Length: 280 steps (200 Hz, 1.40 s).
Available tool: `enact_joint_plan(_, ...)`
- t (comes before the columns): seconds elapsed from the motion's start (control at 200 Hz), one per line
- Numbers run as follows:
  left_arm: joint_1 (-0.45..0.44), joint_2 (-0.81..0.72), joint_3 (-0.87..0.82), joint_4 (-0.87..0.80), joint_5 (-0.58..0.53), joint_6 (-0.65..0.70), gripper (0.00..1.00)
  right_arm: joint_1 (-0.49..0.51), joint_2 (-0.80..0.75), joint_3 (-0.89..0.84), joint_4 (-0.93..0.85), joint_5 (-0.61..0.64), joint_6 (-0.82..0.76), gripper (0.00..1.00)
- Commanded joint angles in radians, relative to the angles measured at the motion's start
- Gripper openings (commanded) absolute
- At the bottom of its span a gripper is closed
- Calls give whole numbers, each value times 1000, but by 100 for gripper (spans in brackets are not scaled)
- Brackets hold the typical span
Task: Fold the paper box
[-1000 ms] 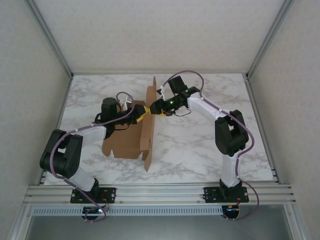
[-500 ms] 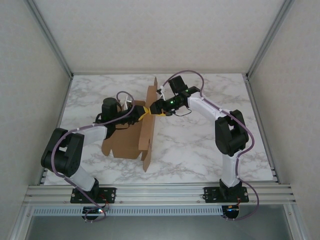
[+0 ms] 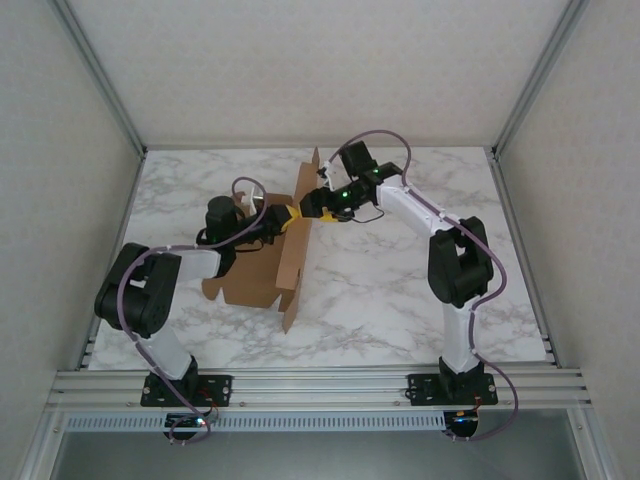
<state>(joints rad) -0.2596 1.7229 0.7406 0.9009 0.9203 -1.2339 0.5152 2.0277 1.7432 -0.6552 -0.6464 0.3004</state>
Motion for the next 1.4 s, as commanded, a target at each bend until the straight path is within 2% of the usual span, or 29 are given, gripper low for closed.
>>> enact_joint_plan(0.0,-10,34,30,123,3,-64,3,-38,18,62,-10,56,20,79)
enact_joint_plan(0.19,-15,87,45,224,0,-140,3,-63,128,243,-85,68,32,79)
enact_joint_plan(0.556,-37,152,164,161,26,-112,11,-42,348,563,-189,-51,44,74)
enact_joint_plan(0.696,-42,180,204,142,47,-98,14,-34,369,606,-202,-75,33,73)
enact_joint_plan(0.951,-53,216,257,91,71,-55,15,-15,395,667,-264,-101,-29,72)
enact_joint_plan(1.071,-54,218,273,53,71,-29,14,-7,408,700,-304,-82,-50,71)
enact_joint_plan(1.197,-53,207,283,-18,57,24,9,-7,397,703,-327,-44,-67,71)
enact_joint_plan(1.337,-48,186,279,-26,20,32,0,-8,336,677,-352,109,-84,78)
enact_joint_plan(1.397,-41,171,263,0,-16,19,0,-10,294,663,-361,185,-98,79)
